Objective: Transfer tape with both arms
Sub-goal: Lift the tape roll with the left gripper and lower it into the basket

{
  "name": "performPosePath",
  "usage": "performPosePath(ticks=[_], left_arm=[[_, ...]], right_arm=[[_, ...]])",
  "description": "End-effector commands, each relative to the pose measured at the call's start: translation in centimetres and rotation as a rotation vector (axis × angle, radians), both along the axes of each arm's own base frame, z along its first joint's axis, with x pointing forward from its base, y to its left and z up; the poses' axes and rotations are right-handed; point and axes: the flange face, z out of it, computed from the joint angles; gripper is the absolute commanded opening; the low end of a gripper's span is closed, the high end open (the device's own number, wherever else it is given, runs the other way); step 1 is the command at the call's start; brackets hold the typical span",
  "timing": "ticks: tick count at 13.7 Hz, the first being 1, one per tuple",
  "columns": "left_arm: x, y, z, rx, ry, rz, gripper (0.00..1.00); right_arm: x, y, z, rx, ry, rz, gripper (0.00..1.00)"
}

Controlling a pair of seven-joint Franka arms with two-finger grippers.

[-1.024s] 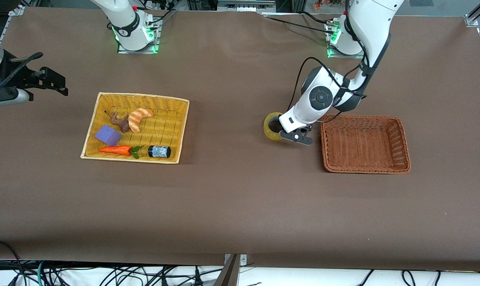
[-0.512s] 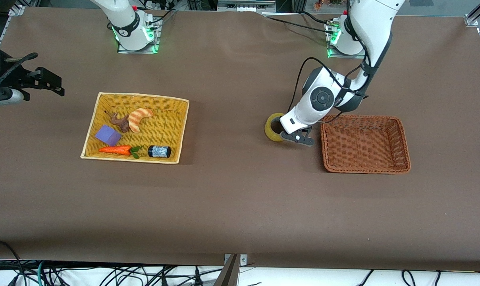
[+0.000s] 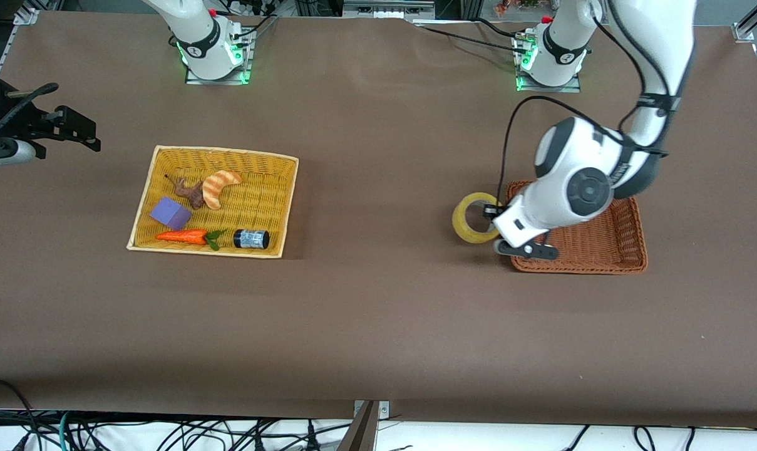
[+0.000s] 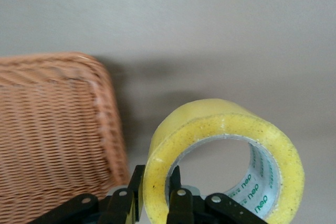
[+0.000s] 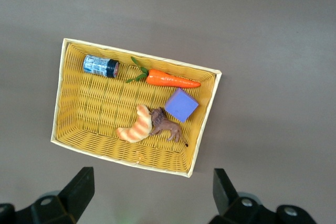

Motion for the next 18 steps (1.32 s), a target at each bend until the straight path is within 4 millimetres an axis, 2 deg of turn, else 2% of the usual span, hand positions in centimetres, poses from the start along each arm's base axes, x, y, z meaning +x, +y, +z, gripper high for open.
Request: performPosePath(ticks=[1,2,3,4,5,6,7,8,9,12,13,14,15,16,17,18], left_arm=[[2.2,5.4,1.5,-0.002,0.027,-0.090,0.00],[2.7,8.0,1.5,0.012,0.023,-0.165,0.00],[3.2,10.3,0.4,0.046,0.015,-0.268,0.00],[4.2,14.1,-1.8,0.089,0.009,-0.351,0.00],[4.9,17.4,-3.0,0.077,-0.022,-0.397,0.00],[5.0,19.3,-4.9,0.049,-0.023,-0.450,0.00],[4.7,20.6,-6.8,0.025,-0.001,-0.476,0.00],[4.3,21.3,-7.6,0.012,0.013,-0.475,0.00],[3.7,20.6,-8.0,-0.008,0.024,-0.474,0.00],[3.1,20.5,-9.0,-0.023,0.043,-0.470,0.01],[2.9,20.4,-9.3,-0.025,0.051,-0.471,0.07],[2.9,20.2,-9.4,-0.025,0.052,-0.474,0.28],[3.0,20.0,-9.1,-0.024,0.046,-0.476,0.54],[3.0,19.8,-9.0,-0.024,0.046,-0.477,0.86],[3.0,19.8,-8.9,-0.024,0.046,-0.475,1.00],[3.0,19.2,-8.7,-0.027,0.046,-0.480,1.00]], right_arm=[[0.0,-0.2,0.8,-0.004,-0.006,-0.010,1.00],[0.0,-0.2,0.8,-0.006,-0.006,-0.010,1.00],[0.0,-0.2,0.8,-0.006,-0.006,-0.010,1.00],[0.0,-0.2,0.8,-0.006,-0.006,-0.010,1.00],[0.0,-0.2,0.8,-0.006,-0.006,-0.008,1.00],[0.0,-0.2,0.8,-0.006,-0.006,-0.010,1.00],[0.0,-0.2,0.7,-0.006,-0.004,-0.008,1.00],[0.0,-0.2,0.8,-0.006,-0.006,-0.010,1.00],[0.0,-0.2,0.8,-0.006,-0.006,-0.008,1.00],[0.0,-0.2,0.8,-0.006,-0.006,-0.008,1.00],[0.0,-0.2,0.8,-0.006,-0.006,-0.010,1.00],[0.0,-0.2,0.8,-0.006,-0.006,-0.010,1.00],[0.0,-0.2,0.8,-0.006,-0.007,-0.010,1.00],[0.0,-0.2,0.8,-0.006,-0.006,-0.010,1.00],[0.0,-0.2,0.8,-0.006,-0.007,-0.010,1.00],[0.0,-0.2,0.8,-0.006,-0.007,-0.010,1.00]])
